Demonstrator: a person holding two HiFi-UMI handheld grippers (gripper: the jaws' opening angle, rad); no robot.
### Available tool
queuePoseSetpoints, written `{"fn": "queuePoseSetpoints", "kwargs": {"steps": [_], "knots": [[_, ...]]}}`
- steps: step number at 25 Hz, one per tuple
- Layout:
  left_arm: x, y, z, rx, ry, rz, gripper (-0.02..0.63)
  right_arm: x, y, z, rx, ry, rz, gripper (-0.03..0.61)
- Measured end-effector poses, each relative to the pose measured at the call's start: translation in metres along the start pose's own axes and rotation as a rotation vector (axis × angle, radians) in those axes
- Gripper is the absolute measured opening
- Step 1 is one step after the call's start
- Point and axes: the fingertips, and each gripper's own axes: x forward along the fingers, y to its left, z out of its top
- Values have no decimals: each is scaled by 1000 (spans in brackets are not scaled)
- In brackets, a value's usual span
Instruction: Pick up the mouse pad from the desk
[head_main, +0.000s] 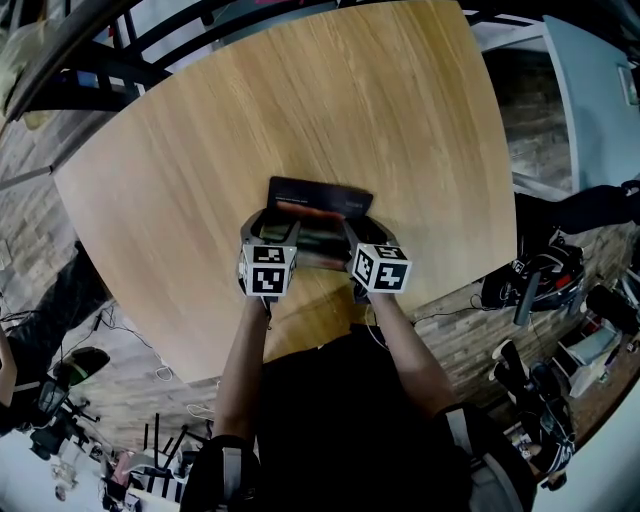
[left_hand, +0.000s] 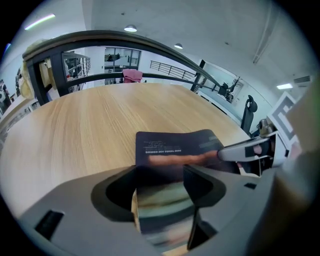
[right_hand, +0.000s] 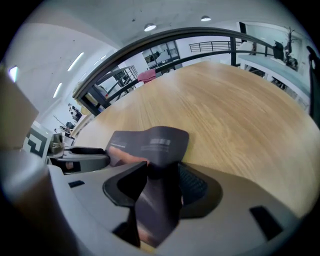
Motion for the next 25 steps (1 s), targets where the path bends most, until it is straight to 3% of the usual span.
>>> {"fn": "queuePoseSetpoints", "kwargs": {"steps": [8,25], "knots": [[1,-3,-5,-4,20,-15,292,13,43,-5,-62,28,77,196],[0,-3,-4,-17,-27,-27,291,13,44,-5,-134,27,109,166]]}}
